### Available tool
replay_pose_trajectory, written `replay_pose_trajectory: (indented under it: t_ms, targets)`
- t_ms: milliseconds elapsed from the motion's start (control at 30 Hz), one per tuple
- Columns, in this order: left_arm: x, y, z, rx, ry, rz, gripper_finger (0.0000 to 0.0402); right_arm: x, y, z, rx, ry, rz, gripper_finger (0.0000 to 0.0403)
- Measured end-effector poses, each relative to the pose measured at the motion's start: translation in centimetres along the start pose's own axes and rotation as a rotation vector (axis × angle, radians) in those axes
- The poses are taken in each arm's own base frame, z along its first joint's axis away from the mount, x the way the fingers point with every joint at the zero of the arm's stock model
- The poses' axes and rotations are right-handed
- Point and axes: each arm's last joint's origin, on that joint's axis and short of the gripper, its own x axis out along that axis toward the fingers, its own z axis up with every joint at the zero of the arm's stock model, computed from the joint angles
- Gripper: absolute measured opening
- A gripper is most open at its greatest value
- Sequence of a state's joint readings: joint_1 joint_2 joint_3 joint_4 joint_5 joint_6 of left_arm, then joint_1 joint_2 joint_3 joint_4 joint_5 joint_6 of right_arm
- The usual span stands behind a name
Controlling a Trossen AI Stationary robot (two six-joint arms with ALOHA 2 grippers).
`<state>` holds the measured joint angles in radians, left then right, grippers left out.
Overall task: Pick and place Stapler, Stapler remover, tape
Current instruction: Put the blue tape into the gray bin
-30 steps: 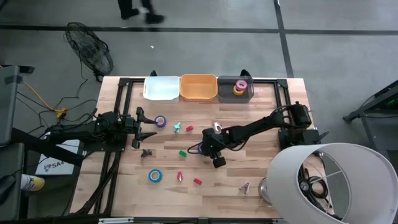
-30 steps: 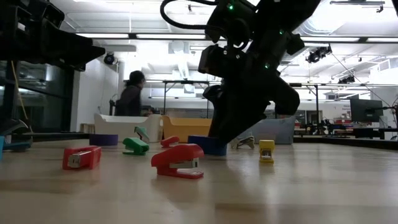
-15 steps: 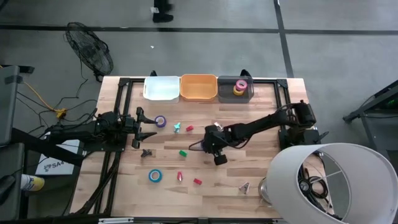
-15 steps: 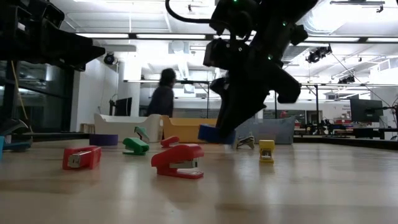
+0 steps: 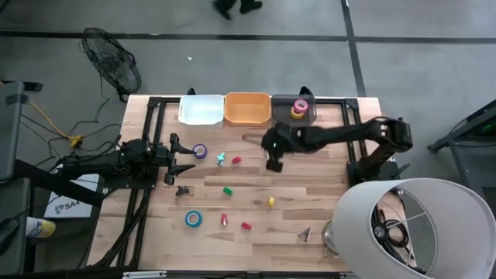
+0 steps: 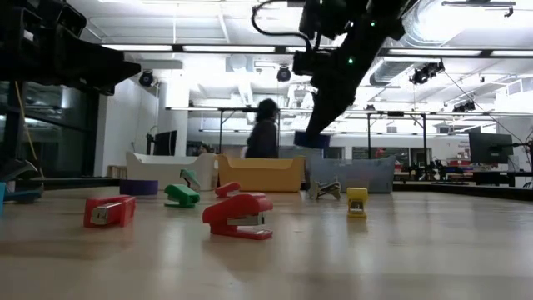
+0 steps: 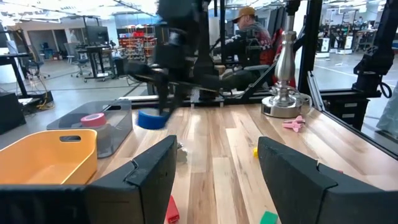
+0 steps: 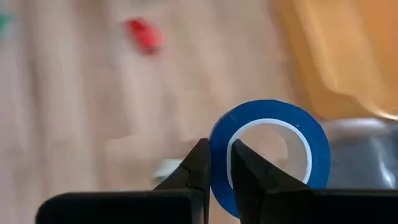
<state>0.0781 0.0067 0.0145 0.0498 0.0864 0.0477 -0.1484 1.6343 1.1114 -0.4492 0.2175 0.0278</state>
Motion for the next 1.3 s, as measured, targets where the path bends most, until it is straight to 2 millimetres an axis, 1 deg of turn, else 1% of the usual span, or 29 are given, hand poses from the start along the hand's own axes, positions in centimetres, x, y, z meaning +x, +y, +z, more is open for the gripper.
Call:
replay_pose_trajectory:
  t_ms: [133,300,400,500,633,767,967,1133,1300]
  targets:
    - [0.0,0.0,0.0,0.0,0.0,0.0,0.0221,0.2,-3.6,0.0,0.093,0.001,-0.106,0.0046]
    - [0.0,0.0,0.0,0.0,0.0,0.0,0.0221,0.6,-7.8,-0.5,0.249,0.02,-0.231,0.0034]
    - [0.0,0.0,0.0,0.0,0.0,0.0,0.0221,0.7,-9.9,-1.0,0.314,0.031,-0.268,0.0031]
    - [0.0,0.0,0.0,0.0,0.0,0.0,0.0221,0.8,-11.5,-1.4,0.369,0.038,-0.297,0.0041]
    - [0.0,0.0,0.0,0.0,0.0,0.0,0.0221,1.3,-12.7,-1.6,0.394,0.035,-0.32,0.005]
    - [0.0,0.0,0.0,0.0,0.0,0.0,0.0221,2.9,-13.6,-1.8,0.41,0.021,-0.302,0.0044]
    - [0.0,0.0,0.0,0.0,0.0,0.0,0.0221,4.6,-14.4,-2.3,0.421,0.037,-0.297,0.0036]
    - [0.0,0.0,0.0,0.0,0.0,0.0,0.0221,6.3,-15.1,-3.0,0.45,0.049,-0.273,0.005]
    - [0.0,0.0,0.0,0.0,0.0,0.0,0.0221,6.8,-15.5,-3.3,0.461,0.057,-0.267,0.0051]
